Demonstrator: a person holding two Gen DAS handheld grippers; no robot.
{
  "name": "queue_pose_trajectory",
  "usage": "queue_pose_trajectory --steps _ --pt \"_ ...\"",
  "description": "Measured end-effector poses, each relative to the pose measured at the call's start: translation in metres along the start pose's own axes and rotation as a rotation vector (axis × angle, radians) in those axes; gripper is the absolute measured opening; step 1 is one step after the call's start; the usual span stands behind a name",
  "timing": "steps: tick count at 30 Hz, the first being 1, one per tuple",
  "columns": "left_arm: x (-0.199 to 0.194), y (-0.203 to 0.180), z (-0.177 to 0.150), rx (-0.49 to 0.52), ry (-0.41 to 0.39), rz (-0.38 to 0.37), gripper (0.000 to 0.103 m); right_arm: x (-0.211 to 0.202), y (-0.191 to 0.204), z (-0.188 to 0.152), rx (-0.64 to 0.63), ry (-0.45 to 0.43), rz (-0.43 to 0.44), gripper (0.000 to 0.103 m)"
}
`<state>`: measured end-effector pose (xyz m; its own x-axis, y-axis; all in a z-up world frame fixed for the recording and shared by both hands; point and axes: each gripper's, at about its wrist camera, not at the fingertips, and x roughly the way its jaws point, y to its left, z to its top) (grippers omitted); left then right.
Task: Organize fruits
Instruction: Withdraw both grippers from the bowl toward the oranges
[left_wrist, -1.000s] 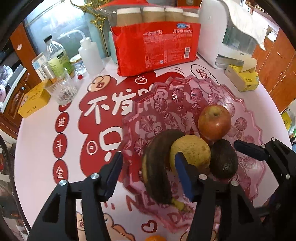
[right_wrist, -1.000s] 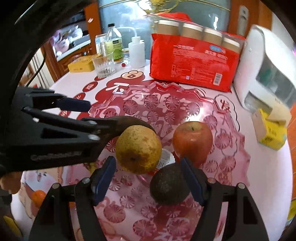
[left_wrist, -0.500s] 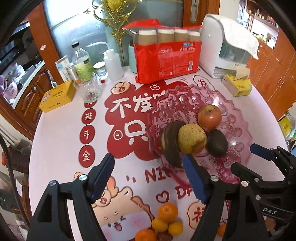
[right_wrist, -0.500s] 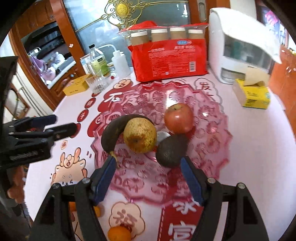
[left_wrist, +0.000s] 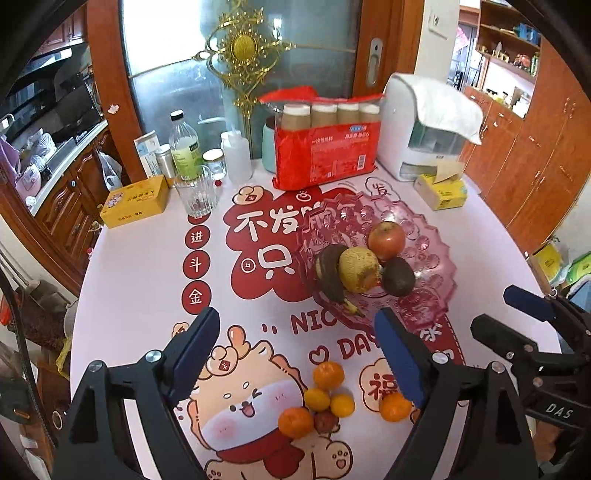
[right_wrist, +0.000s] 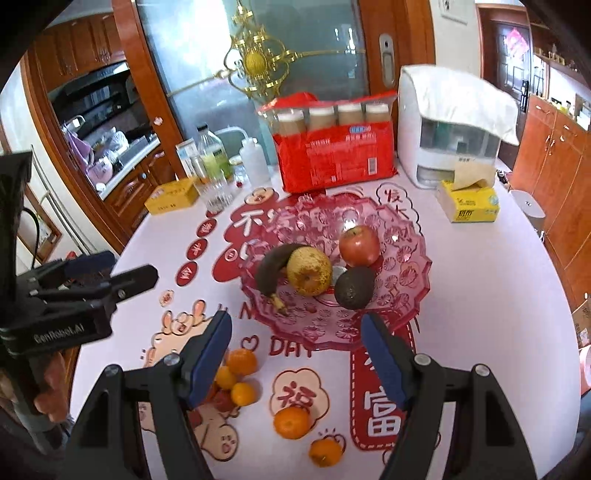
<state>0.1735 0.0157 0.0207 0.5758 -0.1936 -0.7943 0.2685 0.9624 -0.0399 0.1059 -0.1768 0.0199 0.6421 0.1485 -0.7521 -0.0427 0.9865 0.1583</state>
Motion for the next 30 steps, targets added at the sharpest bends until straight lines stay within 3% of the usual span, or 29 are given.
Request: queue_pose_trajectory --steps 12,23,30 --pt "-0.046 0.013 -0.027 0.007 -0.046 -0.023 0.089 -0.049 0.036 -0.011 -0.007 -0.075 -0.03 0.073" --pt "-0.041 0.02 -0.073 0.02 -0.027 -0.026 0.089 -0.056 0.048 -0.037 -0.017 -0.097 -0.064 0.073" --pt "-0.008 0.025 -0.105 0.02 0.059 -0.031 0.089 -0.037 0.043 -0.061 -0.019 -0.053 -0.092 0.073"
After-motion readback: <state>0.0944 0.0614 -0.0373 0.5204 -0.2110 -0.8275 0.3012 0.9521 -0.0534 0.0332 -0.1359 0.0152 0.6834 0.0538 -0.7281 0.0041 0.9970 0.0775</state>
